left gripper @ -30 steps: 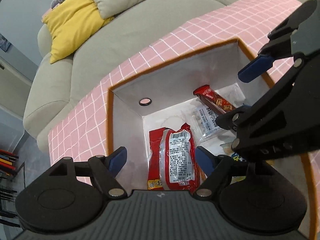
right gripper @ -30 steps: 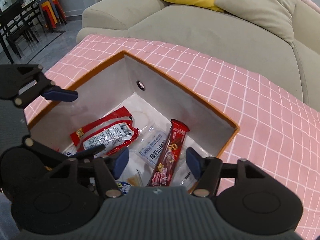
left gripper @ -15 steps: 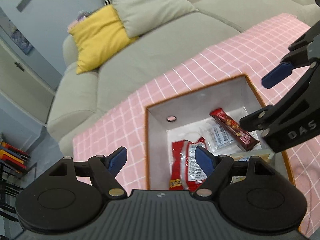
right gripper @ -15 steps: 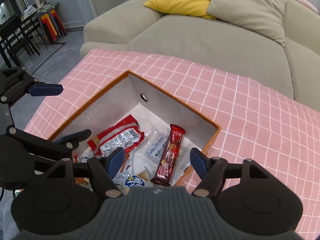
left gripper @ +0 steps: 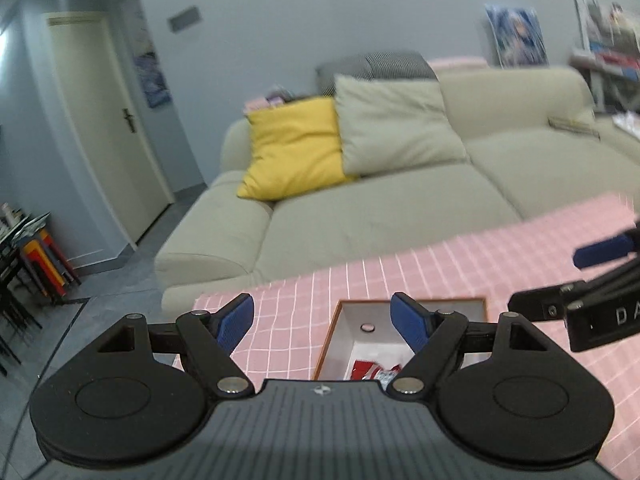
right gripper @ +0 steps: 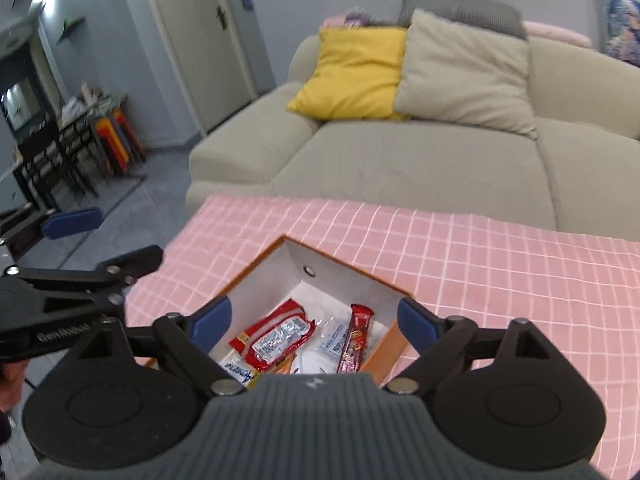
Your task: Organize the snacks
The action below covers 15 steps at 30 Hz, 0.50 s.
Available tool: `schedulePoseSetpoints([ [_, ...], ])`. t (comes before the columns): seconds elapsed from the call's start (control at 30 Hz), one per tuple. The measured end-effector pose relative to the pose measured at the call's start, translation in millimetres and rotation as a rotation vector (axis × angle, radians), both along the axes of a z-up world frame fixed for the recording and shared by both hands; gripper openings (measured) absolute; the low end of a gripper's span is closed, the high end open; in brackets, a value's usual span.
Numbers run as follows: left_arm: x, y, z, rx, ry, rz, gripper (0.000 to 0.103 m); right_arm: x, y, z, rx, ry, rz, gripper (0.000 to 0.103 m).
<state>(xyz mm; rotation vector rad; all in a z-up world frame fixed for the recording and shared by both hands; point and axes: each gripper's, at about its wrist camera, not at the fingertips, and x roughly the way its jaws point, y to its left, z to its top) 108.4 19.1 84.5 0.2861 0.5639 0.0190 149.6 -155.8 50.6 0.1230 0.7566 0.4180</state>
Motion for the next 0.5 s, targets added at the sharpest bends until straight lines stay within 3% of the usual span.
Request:
schedulePoseSetpoints([
  [0.1,-20,-7,8,-0.034,-0.046,0.005,0.091,-27,-14,8,0.011,-0.055,-0.045,0.096],
  [0.27,-53,-17,6,-0.076,-0.078,0.031,0.092,-77,-26,8,-0.061,-0.173,-0.089,0.097],
  [0.5,-82,-13,-21,-0.132,-0.042,0.106,0.092,-136,-33,-8,-0.070,-0.225,-0.116,0.097],
])
